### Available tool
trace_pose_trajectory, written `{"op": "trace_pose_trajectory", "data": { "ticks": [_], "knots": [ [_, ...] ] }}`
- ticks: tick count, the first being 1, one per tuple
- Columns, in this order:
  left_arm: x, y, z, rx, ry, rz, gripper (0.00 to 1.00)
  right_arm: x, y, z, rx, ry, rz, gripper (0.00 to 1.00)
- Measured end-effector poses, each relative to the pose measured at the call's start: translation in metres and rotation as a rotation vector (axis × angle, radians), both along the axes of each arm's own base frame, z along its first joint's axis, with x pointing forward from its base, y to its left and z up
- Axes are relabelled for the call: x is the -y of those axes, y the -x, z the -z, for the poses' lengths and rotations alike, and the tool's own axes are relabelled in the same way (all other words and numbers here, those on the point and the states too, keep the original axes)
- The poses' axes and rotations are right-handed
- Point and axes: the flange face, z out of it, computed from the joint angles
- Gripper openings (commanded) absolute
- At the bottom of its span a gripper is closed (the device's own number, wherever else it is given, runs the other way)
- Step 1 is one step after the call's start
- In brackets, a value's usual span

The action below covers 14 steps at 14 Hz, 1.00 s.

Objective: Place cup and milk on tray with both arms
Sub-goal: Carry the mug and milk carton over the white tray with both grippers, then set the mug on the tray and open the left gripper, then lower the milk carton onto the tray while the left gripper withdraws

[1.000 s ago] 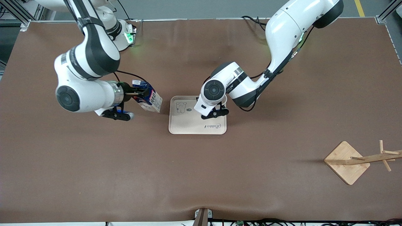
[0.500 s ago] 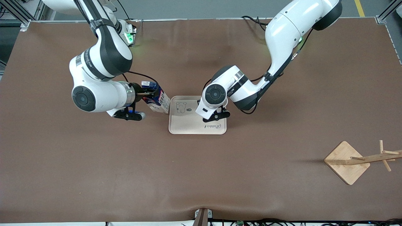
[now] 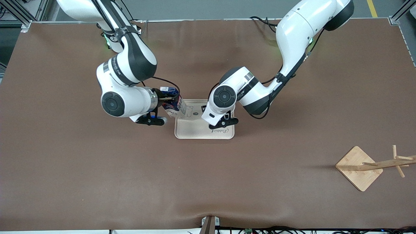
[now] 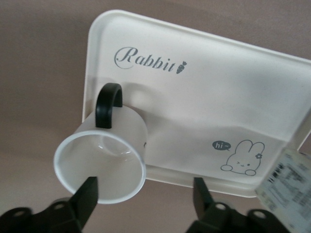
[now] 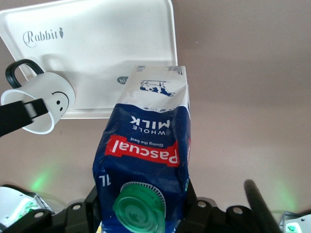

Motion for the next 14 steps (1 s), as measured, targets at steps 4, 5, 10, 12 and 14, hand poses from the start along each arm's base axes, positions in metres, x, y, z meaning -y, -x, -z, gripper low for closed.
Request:
{"op": "trace_pose_trajectory", "data": {
  "ticks": [4,5,10,12,14],
  "knots": [
    [-0.051,-0.036,-0.076,0.072,-0.025,-0.056,1.0,-0.024,0.004,0.024,0.021,0.005,-0.01,0.25],
    [-0.079,-0.05,-0.104,0.109,-0.038,-0.066,1.0,-0.031,0.006,0.033,0.021,0.013,-0.007,0.26],
    [-0.192,-0.089,-0.184,0.234,-0.128,-0.011,1.0,-0.05,0.007,0.043,0.017,0.029,0.0,0.53],
    [-0.235,-0.103,-0.202,0.257,-0.119,0.041,1.0,-0.05,0.006,0.043,0.014,0.03,0.001,1.0],
    [-0.283,-0.111,-0.227,0.279,-0.123,0.065,1.0,-0.05,0.005,0.043,0.014,0.031,0.002,1.0]
  ]
}}
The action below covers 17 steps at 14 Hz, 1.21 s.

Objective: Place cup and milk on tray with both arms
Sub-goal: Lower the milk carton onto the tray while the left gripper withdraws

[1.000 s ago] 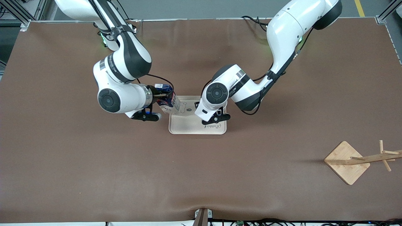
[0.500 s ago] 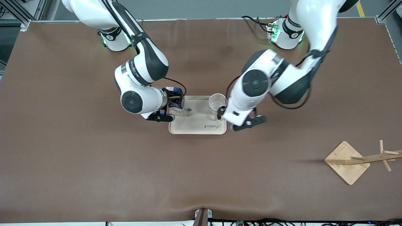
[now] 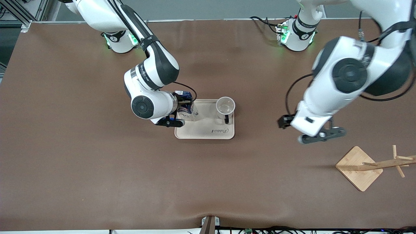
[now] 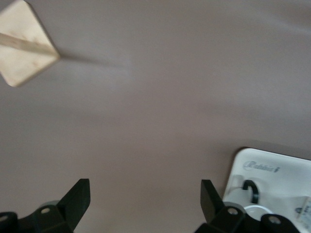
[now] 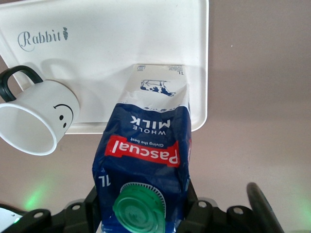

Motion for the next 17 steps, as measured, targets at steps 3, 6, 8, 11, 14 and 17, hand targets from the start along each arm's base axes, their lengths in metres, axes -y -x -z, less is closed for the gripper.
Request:
{"op": "trace_pose_trajectory", "data": {
  "ticks": [3,6,8,11,14,17],
  "knots": [
    [-0.046,0.008,-0.047,0.039,-0.024,-0.029,1.0,0.003,-0.003,0.005,0.0,0.005,0.007,1.0],
    [-0.075,0.027,-0.086,0.055,-0.056,-0.062,1.0,0.005,-0.007,0.003,0.006,0.004,0.013,1.0],
    [-0.089,0.037,-0.105,0.057,-0.074,-0.026,1.0,0.006,-0.009,-0.003,0.005,0.002,0.011,1.0],
    [-0.114,0.045,-0.12,0.06,-0.091,0.017,1.0,0.007,-0.012,-0.011,-0.001,0.001,0.005,1.0],
    [-0.134,0.057,-0.124,0.034,-0.045,0.053,1.0,0.006,-0.014,-0.018,0.006,-0.005,0.003,1.0],
    [-0.157,0.077,-0.131,0.026,-0.014,0.088,1.0,0.011,-0.022,-0.044,0.0,-0.013,-0.007,1.0]
  ]
}}
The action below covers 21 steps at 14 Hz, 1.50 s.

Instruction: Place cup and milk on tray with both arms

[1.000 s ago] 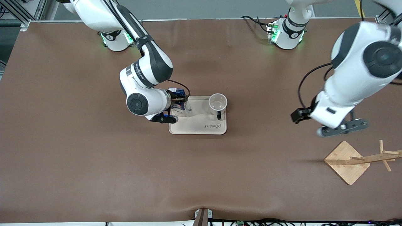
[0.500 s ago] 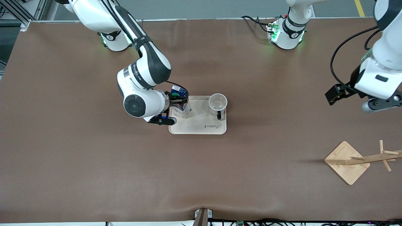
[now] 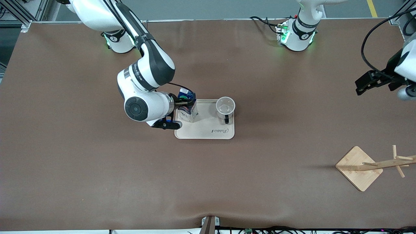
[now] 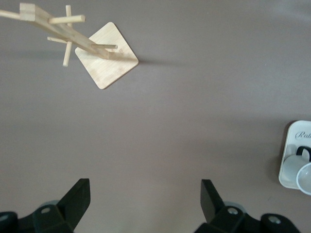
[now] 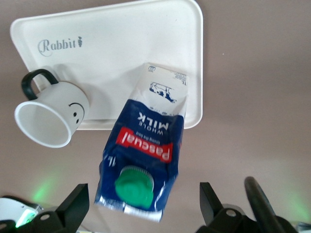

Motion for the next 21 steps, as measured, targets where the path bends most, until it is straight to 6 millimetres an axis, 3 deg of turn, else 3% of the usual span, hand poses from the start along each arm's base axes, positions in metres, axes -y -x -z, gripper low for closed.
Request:
{"op": "trace_pose_trajectory", "data": {
  "ticks": [3,6,8,11,14,18,21],
  "knots": [
    [0.006,0.02,0.007,0.006,0.028,0.015,1.0,0.024,-0.013,-0.028,-0.02,-0.004,0.01,1.0],
    [0.008,0.026,0.015,0.003,0.031,0.019,1.0,0.062,-0.038,-0.065,0.009,-0.017,0.054,1.0],
    [0.009,0.024,0.02,0.0,0.034,0.019,1.0,0.105,-0.055,-0.105,0.081,-0.009,0.083,1.0],
    [0.011,0.024,0.022,-0.002,0.035,0.023,1.0,0.168,-0.065,-0.157,0.142,0.021,0.054,1.0],
    [0.011,0.024,0.022,-0.001,0.035,0.024,1.0,0.241,-0.073,-0.194,0.206,0.003,0.058,1.0],
    [0.011,0.024,0.022,0.0,0.035,0.024,1.0,0.35,-0.057,-0.252,0.331,0.046,-0.012,1.0],
    [0.011,0.025,0.021,0.0,0.035,0.024,1.0,0.378,-0.025,-0.285,0.367,0.128,-0.074,1.0]
  ]
}}
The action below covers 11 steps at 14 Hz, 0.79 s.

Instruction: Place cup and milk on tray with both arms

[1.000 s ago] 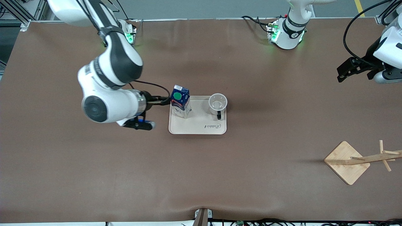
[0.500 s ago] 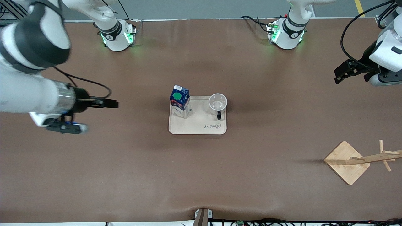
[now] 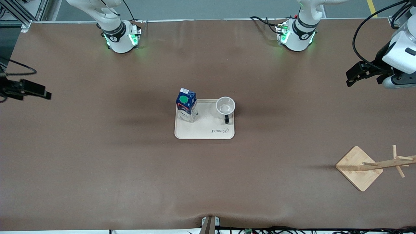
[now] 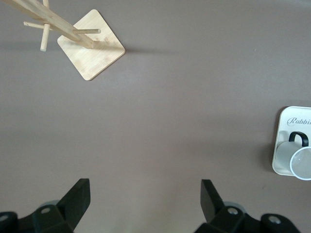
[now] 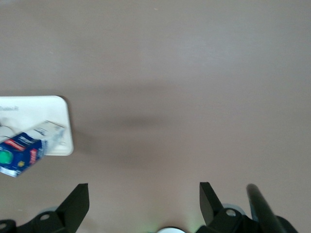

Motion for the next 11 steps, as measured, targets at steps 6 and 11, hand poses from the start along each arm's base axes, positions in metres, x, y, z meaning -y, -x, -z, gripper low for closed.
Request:
{"op": "trace_pose_trajectory", "data": {
  "ticks": [6,11],
  "knots": [
    [0.0,0.0,0.0,0.0,0.0,0.0,1.0,0.002,0.053,0.023,0.118,0.063,-0.078,1.0],
    [-0.002,0.0,-0.001,0.001,0.0,-0.004,1.0,-0.002,0.061,0.038,0.112,0.063,-0.11,1.0]
  ]
}}
